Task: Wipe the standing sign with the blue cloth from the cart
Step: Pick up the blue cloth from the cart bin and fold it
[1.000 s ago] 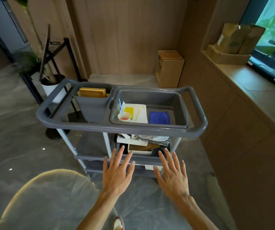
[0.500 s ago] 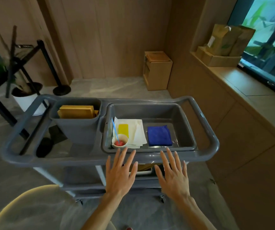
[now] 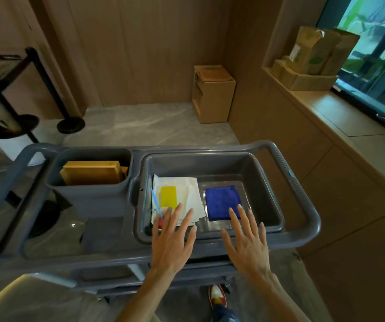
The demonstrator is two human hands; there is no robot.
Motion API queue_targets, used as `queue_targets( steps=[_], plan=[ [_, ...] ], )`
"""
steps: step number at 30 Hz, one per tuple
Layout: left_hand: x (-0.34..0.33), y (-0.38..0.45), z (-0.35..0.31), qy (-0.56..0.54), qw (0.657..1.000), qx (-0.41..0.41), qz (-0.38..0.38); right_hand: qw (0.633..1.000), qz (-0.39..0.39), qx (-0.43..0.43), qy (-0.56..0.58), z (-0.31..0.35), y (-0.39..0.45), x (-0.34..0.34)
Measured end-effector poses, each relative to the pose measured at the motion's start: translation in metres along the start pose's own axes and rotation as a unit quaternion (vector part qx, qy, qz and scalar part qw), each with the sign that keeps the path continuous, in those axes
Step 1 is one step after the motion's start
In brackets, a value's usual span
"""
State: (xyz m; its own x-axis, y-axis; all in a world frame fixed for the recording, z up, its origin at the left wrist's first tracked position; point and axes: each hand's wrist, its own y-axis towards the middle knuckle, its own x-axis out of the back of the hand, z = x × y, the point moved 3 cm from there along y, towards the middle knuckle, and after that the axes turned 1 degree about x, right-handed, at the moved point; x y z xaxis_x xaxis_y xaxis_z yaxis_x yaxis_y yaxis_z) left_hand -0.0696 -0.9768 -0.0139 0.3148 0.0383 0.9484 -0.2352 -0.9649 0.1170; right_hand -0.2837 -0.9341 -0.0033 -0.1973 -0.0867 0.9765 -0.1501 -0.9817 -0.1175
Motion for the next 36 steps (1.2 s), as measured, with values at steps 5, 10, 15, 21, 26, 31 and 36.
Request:
queue_targets(
  steps=[5, 10, 15, 21, 26, 31, 36],
  plan=[
    [-0.014, 0.032, 0.000, -0.010, 0.999, 0.035, 0.007, 1.000, 0.020, 0.019, 0.009, -0.009, 0.044, -0.003],
    [-0.030, 0.065, -0.012, -0.003, 0.998, 0.058, 0.012, 0.999, 0.037, 0.030, -0.017, -0.025, 0.092, -0.011],
    [-0.051, 0.100, -0.030, 0.003, 0.996, 0.081, 0.034, 0.998, 0.051, 0.041, -0.014, -0.051, 0.132, -0.013],
    [-0.069, 0.126, -0.045, 0.011, 0.994, 0.102, 0.041, 0.996, 0.065, 0.064, 0.005, -0.081, 0.167, -0.018],
    [-0.087, 0.130, -0.051, -0.003, 0.990, 0.120, 0.068, 0.992, 0.096, 0.083, 0.017, -0.091, 0.177, -0.027],
    [-0.102, 0.132, -0.049, -0.025, 0.987, 0.131, 0.086, 0.989, 0.130, 0.066, 0.036, -0.094, 0.180, -0.042],
    [-0.113, 0.140, -0.038, -0.037, 0.988, 0.117, 0.098, 0.987, 0.150, 0.051, 0.036, -0.091, 0.182, -0.060]
  ],
)
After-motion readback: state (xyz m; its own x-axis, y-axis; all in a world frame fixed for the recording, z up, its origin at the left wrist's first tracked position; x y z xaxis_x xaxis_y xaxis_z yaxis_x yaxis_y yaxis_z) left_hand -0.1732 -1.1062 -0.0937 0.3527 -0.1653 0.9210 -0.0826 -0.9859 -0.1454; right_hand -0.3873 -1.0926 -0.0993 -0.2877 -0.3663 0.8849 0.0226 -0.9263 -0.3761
